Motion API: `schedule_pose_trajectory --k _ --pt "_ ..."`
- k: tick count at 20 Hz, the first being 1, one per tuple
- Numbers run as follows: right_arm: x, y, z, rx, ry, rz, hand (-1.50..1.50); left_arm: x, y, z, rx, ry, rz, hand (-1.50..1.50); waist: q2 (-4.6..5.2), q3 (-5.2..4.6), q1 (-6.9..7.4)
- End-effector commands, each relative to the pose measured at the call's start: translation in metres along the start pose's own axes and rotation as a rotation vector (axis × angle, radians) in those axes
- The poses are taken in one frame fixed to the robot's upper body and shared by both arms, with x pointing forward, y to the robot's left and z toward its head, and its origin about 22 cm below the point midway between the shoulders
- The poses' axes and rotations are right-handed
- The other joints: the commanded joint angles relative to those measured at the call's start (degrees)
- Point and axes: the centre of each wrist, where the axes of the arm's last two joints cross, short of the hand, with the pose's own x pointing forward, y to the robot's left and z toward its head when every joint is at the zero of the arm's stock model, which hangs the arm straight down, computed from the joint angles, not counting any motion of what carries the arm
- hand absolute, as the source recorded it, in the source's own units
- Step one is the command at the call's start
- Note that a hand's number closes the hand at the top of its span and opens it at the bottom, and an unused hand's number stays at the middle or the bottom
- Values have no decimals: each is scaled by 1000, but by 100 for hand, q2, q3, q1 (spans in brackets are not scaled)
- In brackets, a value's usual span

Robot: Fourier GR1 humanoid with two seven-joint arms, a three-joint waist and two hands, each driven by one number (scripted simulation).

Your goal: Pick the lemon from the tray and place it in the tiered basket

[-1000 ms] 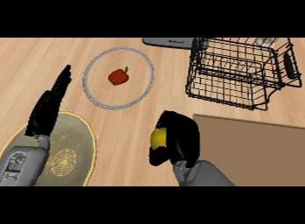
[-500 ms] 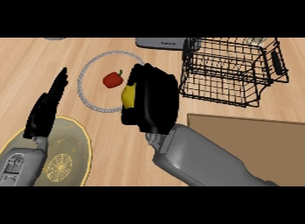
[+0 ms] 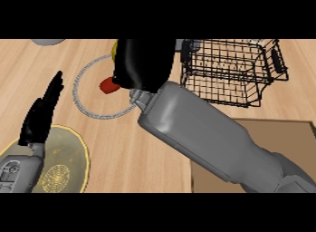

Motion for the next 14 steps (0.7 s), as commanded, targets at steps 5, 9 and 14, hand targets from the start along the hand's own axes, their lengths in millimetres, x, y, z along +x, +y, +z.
schedule_pose_trajectory --k 5,9,14 --pt "4 1 -31 41 125 20 150 -6 5 16 16 13 2 0 4 8 -106" --pt "-8 5 -64 34 99 93 150 4 20 9 10 17 9 0 22 8 -105" --pt "-35 4 -88 -41 134 318 150 2 14 0 31 10 -3 0 20 6 -185"
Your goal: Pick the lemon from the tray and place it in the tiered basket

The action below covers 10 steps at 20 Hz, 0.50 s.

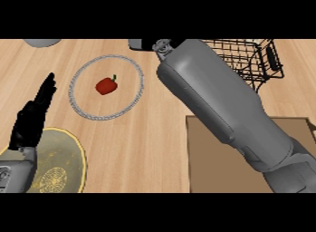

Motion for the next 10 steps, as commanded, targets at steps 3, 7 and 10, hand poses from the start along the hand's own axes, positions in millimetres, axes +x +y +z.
schedule_pose_trajectory --k 3,7,10 --pt "-41 4 -40 -31 88 290 150 1 -6 9 18 1 1 0 -19 3 -7" --pt "-50 8 -44 -66 94 279 150 9 -6 -12 18 14 16 0 -3 3 -68" --pt "-72 13 -56 -14 61 288 150 5 -8 4 6 2 -7 0 -4 5 -10"
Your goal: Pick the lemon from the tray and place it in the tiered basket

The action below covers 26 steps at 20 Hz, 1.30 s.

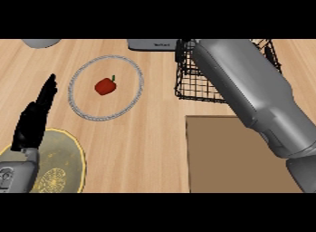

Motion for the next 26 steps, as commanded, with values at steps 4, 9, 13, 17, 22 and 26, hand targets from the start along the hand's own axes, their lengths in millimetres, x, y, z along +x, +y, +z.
schedule_pose_trajectory --k 4,9,13,17,22,26 --pt "-42 5 -29 83 -50 -6 150 -9 13 2 12 -2 4 0 6 1 13" --pt "-63 35 -22 185 -51 -75 150 -1 13 -1 -4 -3 -10 0 -3 3 -11" --pt "-85 50 -29 279 -17 -148 150 -4 19 2 -17 -6 -3 0 8 3 14" --pt "-91 71 -23 385 139 -262 -150 -5 -3 8 -9 0 1 0 17 4 34" --pt "-113 77 -16 271 102 -400 -150 16 11 0 3 -6 -1 0 -4 7 -24" --pt "-94 66 -10 190 118 -494 -150 -3 9 -1 6 -6 9 0 -5 2 -29"
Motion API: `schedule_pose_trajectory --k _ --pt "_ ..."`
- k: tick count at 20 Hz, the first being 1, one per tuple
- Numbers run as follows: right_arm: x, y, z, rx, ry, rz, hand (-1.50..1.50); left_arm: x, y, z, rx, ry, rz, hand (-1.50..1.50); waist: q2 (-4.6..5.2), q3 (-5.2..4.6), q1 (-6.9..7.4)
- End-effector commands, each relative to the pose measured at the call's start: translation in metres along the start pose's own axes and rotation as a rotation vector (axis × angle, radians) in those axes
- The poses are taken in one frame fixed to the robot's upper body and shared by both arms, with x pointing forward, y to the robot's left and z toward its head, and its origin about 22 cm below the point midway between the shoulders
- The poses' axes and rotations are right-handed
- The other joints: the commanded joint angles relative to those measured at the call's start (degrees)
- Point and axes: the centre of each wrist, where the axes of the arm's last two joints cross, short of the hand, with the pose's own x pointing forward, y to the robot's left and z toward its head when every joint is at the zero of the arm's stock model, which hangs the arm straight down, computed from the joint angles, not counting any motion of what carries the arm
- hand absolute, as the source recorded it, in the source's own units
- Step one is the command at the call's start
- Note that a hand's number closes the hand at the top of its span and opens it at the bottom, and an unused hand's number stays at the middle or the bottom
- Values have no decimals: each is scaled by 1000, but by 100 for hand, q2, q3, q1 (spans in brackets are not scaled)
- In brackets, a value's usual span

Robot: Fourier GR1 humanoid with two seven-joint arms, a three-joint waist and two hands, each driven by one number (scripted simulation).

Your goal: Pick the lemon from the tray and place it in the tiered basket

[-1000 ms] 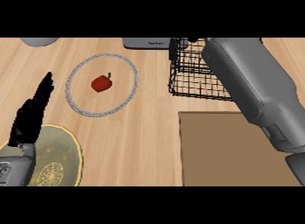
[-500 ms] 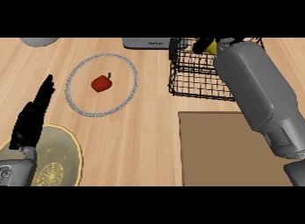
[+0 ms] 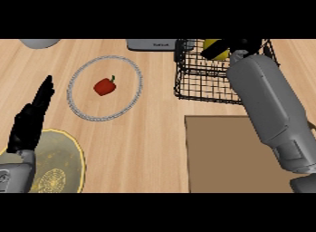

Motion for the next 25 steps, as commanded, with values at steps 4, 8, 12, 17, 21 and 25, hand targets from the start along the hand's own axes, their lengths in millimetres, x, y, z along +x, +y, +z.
schedule_pose_trajectory --k 4,8,12,17,21,25 --pt "-15 -38 -7 -169 -33 -151 -150 7 -9 6 4 -2 12 0 -24 1 -19" --pt "-5 -73 2 -218 24 -195 -150 -10 -5 6 23 17 -17 0 -48 -4 -115" --pt "-20 -104 14 -202 132 -250 -150 0 13 3 35 27 -14 0 -63 -2 -140" --pt "-84 -145 33 -154 190 -288 -150 7 7 13 10 31 -6 0 -67 3 -150" --pt "-122 -174 76 -153 145 -325 -150 -7 13 5 50 27 -1 0 -74 0 -268" --pt "-173 -184 110 -151 109 -394 -150 0 7 -3 44 5 -10 0 -52 4 -274"
